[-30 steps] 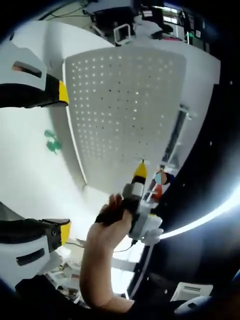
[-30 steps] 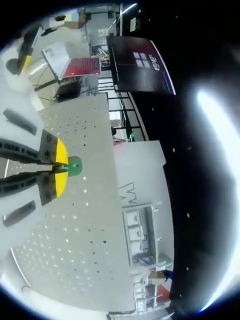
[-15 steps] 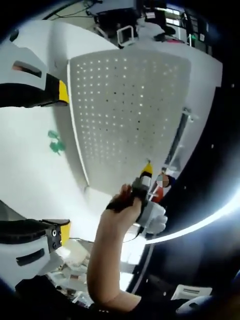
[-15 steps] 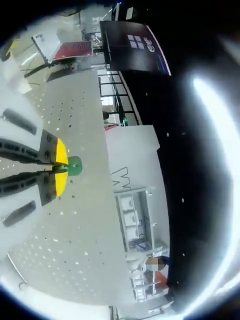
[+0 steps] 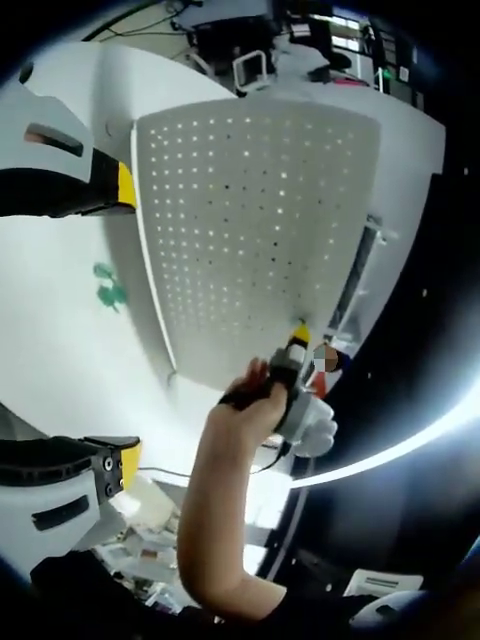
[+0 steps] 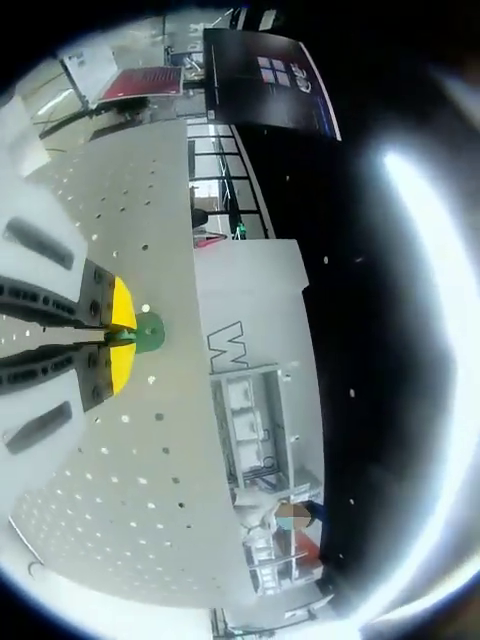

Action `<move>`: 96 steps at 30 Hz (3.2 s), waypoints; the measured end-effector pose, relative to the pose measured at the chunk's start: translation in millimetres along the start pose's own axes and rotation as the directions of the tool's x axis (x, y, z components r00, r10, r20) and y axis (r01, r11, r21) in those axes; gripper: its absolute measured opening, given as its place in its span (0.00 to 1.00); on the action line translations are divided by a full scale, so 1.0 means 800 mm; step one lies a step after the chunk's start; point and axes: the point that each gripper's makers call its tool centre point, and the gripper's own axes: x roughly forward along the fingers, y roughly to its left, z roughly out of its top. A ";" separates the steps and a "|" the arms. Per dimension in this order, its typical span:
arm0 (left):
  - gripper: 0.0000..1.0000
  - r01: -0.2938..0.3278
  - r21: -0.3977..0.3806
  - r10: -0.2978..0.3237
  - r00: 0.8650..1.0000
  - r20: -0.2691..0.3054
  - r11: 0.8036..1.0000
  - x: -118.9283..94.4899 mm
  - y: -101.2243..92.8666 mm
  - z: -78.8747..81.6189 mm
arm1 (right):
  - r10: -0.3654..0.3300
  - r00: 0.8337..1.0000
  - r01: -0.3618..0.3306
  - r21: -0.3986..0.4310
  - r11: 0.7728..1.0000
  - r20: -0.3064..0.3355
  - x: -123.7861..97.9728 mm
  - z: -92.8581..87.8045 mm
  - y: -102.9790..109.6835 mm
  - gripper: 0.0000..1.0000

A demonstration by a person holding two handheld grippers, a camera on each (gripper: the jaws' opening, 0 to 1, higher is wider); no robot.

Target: Insert the hook assembly into the mounting plate slot until the hook locks in place.

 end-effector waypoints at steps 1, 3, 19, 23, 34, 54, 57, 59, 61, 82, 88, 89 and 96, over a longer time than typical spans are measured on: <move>0.92 -0.001 0.001 0.001 1.000 0.005 1.000 0.000 0.000 0.001 | -0.004 1.000 0.004 0.017 1.000 -0.006 0.001 -0.002 -0.001 0.00; 0.92 -0.003 -0.002 0.003 1.000 0.008 1.000 -0.001 0.001 0.003 | -0.027 1.000 0.027 0.011 1.000 0.013 0.000 0.002 -0.005 0.00; 0.91 -0.008 -0.008 0.009 1.000 0.008 1.000 -0.004 0.003 0.004 | -0.049 0.999 0.049 -0.008 0.999 0.007 0.005 -0.004 -0.009 0.00; 0.91 -0.012 -0.010 0.012 1.000 0.005 1.000 -0.004 0.005 0.002 | -0.054 0.999 0.054 -0.024 0.998 0.006 0.005 -0.005 -0.009 0.00; 0.92 -0.007 -0.014 0.007 1.000 -0.026 1.000 -0.004 0.002 -0.008 | -0.049 0.998 0.043 -0.155 0.987 -0.031 0.007 -0.009 -0.007 0.01; 0.92 -0.078 -0.038 0.075 0.995 -0.072 0.996 -0.023 0.017 -0.019 | 0.058 0.996 -0.049 -0.127 0.991 0.064 -0.033 0.084 -0.005 0.16; 0.88 -0.093 -0.048 0.089 0.993 -0.083 0.995 -0.028 0.020 -0.023 | 0.077 0.995 -0.068 -0.149 0.986 0.057 -0.050 0.091 -0.009 0.16; 0.89 -0.100 -0.062 0.095 0.992 -0.081 0.993 -0.031 0.022 -0.024 | 0.089 0.995 -0.080 -0.158 0.984 0.054 -0.063 0.096 -0.012 0.16; 0.90 -0.107 -0.059 0.101 0.991 -0.088 0.993 -0.033 0.023 -0.027 | 0.106 0.993 -0.097 -0.171 0.980 0.043 -0.074 0.096 -0.015 0.17; 0.97 -0.121 -0.066 0.106 0.976 -0.191 0.991 -0.035 0.018 -0.065 | 0.150 0.943 -0.209 -0.176 0.962 -0.298 -0.205 -0.037 -0.030 0.25; 0.96 -0.120 -0.081 0.101 0.974 -0.204 0.989 -0.040 0.019 -0.069 | 0.124 0.910 -0.191 -0.135 0.972 -0.395 -0.228 -0.079 -0.038 0.28; 0.96 -0.120 -0.079 0.101 0.973 -0.207 0.990 -0.040 0.019 -0.070 | 0.122 0.904 -0.193 -0.135 0.972 -0.410 -0.231 -0.085 -0.038 0.28; 0.95 -0.126 -0.103 0.101 0.969 -0.225 0.987 -0.045 0.020 -0.075 | 0.180 0.843 -0.267 -0.103 0.958 -0.507 -0.262 -0.122 -0.022 0.29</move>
